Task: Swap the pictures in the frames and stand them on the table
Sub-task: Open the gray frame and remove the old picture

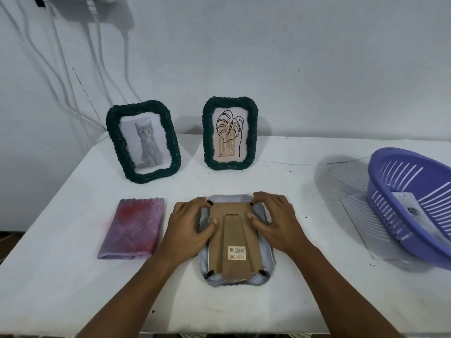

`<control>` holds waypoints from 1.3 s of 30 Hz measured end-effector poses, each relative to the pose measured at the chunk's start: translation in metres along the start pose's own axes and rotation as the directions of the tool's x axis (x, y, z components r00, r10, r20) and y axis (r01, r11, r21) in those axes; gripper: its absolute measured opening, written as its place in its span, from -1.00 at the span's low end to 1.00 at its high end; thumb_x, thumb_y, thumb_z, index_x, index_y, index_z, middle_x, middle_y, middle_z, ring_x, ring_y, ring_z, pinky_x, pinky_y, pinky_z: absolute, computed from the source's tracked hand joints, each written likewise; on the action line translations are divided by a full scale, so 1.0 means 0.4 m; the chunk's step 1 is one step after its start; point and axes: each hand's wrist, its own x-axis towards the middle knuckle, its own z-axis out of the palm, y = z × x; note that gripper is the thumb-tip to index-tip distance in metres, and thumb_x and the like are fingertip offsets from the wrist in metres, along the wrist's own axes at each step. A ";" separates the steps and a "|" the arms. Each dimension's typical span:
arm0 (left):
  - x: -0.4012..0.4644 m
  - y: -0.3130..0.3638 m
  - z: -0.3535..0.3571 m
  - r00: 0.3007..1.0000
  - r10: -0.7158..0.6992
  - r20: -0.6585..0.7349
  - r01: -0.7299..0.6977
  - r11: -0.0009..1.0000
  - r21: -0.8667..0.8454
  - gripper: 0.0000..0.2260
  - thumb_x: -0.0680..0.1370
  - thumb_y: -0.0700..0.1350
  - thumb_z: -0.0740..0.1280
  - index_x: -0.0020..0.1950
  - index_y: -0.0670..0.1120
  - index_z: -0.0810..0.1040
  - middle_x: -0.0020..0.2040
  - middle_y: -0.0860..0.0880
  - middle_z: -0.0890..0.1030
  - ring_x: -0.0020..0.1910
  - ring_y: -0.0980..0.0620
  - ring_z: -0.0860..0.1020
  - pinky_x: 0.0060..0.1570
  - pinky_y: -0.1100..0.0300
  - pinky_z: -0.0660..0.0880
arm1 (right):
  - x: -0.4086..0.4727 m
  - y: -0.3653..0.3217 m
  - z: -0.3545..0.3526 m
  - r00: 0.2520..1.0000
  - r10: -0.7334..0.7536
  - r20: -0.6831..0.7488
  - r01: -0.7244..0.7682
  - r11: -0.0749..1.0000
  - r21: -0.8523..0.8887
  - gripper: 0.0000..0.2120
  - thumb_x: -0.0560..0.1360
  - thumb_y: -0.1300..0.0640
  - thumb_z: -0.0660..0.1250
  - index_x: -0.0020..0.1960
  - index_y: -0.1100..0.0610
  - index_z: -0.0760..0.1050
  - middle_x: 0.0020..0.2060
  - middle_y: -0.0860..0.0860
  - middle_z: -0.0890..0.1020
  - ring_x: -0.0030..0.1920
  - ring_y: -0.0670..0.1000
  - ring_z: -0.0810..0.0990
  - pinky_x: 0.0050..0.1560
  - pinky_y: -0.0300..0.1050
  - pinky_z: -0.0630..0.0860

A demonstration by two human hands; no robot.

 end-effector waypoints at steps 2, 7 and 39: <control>0.001 0.001 0.003 1.000 -0.015 -0.014 0.015 1.000 0.004 -0.60 0.42 0.20 0.22 0.14 0.01 0.51 0.10 0.21 0.51 0.11 0.12 0.37 0.10 0.16 0.37 | -0.001 0.007 0.006 1.000 -0.012 -0.010 0.011 1.000 -0.009 -0.74 0.47 -0.16 0.25 0.09 -0.08 0.47 0.15 -0.20 0.54 0.18 -0.08 0.43 0.18 0.00 0.40; -0.001 -0.013 0.015 1.000 -0.007 -0.008 0.007 0.998 0.065 -0.61 0.43 0.20 0.21 0.15 0.04 0.52 0.21 0.17 0.51 0.15 0.16 0.33 0.15 0.22 0.29 | -0.004 0.015 0.015 1.000 -0.015 -0.016 0.015 1.000 -0.025 -0.71 0.47 -0.18 0.23 0.10 -0.07 0.51 0.21 -0.16 0.54 0.22 -0.08 0.42 0.21 -0.05 0.36; 0.029 -0.016 0.028 0.989 -0.058 0.137 0.011 0.946 0.323 -0.35 0.40 0.31 -0.09 0.46 0.15 0.25 0.42 0.13 0.26 0.26 0.04 0.19 0.22 0.12 0.20 | 0.017 0.025 0.024 0.998 0.031 0.062 -0.022 0.989 -0.148 -0.49 0.48 -0.28 0.03 0.31 -0.11 0.44 0.34 -0.19 0.43 0.32 -0.04 0.28 0.21 -0.15 0.17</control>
